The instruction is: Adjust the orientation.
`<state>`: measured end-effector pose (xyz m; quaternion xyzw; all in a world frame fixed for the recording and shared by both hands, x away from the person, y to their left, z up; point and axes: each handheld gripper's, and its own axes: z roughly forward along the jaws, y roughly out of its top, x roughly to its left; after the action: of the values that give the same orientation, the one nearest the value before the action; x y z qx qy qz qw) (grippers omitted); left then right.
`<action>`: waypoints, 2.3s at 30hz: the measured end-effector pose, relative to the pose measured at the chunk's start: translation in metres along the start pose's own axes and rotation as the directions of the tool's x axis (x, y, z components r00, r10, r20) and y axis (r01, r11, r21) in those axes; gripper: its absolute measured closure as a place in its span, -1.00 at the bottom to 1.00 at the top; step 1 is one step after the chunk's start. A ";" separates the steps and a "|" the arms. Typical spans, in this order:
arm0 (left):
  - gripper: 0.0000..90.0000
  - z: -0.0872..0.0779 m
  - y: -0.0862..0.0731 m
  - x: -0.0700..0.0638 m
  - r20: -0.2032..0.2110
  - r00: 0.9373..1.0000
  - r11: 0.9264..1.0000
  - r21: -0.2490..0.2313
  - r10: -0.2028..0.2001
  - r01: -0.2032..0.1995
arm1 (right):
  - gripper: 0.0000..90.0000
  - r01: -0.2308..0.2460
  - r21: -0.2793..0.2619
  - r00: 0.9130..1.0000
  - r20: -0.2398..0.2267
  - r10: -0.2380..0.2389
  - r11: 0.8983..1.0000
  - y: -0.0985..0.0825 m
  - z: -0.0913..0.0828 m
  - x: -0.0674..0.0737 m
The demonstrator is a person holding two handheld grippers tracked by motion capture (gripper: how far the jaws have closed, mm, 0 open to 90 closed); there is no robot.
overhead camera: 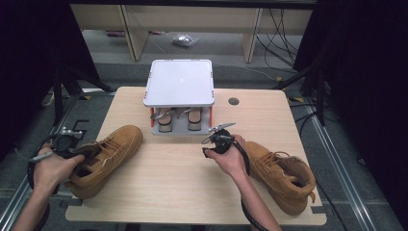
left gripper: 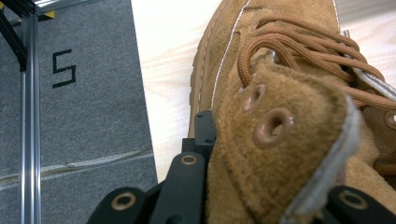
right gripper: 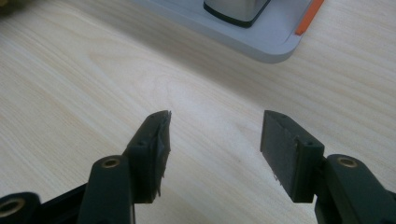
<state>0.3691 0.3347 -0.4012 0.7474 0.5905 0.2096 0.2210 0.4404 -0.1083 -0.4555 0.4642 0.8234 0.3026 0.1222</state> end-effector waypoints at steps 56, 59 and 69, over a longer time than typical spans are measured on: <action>0.93 -0.023 0.062 0.008 -0.024 0.998 0.986 -0.161 -0.054 0.050 | -0.04 0.005 -0.012 1.000 -0.003 -0.005 1.000 -0.002 0.000 0.001; 0.93 -0.024 0.064 0.008 -0.025 0.998 0.985 -0.167 -0.057 0.052 | -0.04 -0.003 -0.006 1.000 -0.002 0.003 1.000 -0.002 -0.001 0.001; 0.93 -0.028 0.070 0.010 -0.028 0.998 0.981 -0.185 -0.065 0.059 | -0.04 -0.002 -0.004 1.000 -0.006 0.002 1.000 -0.003 0.000 0.002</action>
<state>0.4101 0.3330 -0.3376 0.7013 0.5951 0.2689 0.2857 0.4373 -0.1082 -0.4568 0.4638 0.8227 0.3059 0.1204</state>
